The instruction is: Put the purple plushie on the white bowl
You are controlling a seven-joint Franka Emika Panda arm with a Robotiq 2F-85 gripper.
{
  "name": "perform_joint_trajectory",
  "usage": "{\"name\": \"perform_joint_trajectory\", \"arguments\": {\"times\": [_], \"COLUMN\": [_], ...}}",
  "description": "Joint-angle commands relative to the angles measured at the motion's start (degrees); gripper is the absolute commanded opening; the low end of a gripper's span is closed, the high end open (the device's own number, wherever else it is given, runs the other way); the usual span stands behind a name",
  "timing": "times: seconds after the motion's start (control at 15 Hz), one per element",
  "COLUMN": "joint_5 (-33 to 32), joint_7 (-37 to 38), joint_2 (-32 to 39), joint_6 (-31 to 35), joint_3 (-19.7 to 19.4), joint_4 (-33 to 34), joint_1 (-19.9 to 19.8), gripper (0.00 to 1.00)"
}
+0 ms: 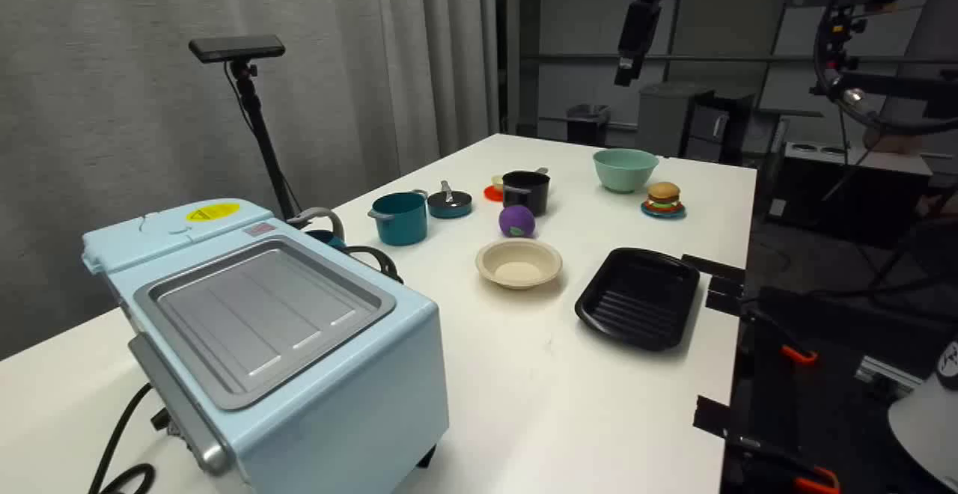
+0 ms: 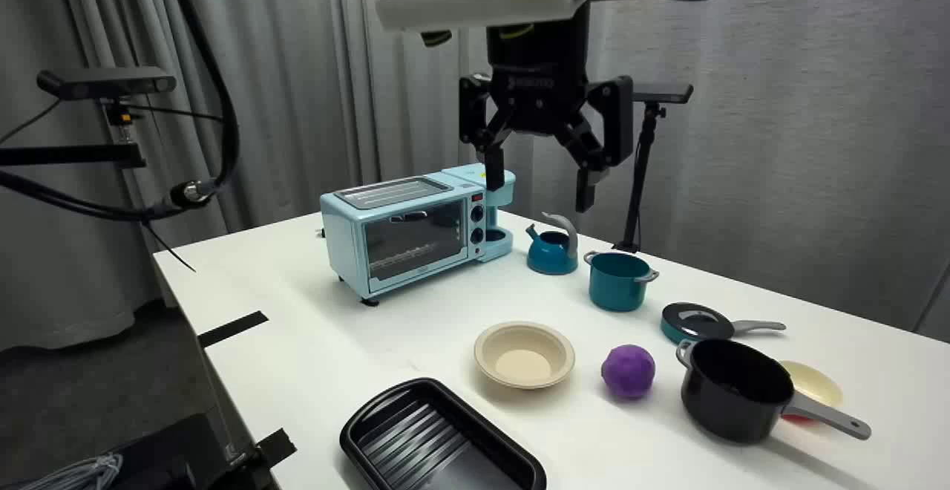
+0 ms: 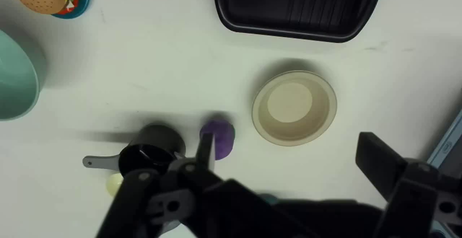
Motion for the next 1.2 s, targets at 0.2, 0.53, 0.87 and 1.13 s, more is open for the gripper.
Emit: {"name": "perform_joint_trajectory", "arguments": {"times": [0.2,0.53,0.87,1.13], "joint_5": [0.5,0.23,0.38,4.08], "joint_7": [-0.38,0.1,-0.13,-1.31], "joint_2": [0.16,0.6,7.07,19.45], "joint_6": [-0.16,-0.48,1.28,10.67], "joint_3": [1.06,1.15,0.27,0.67], "joint_4": [0.13,0.53,2.92,4.4], "joint_1": [-1.19,-1.41,-2.22,-1.68], "gripper": [1.0,1.0,1.0,1.0]}}
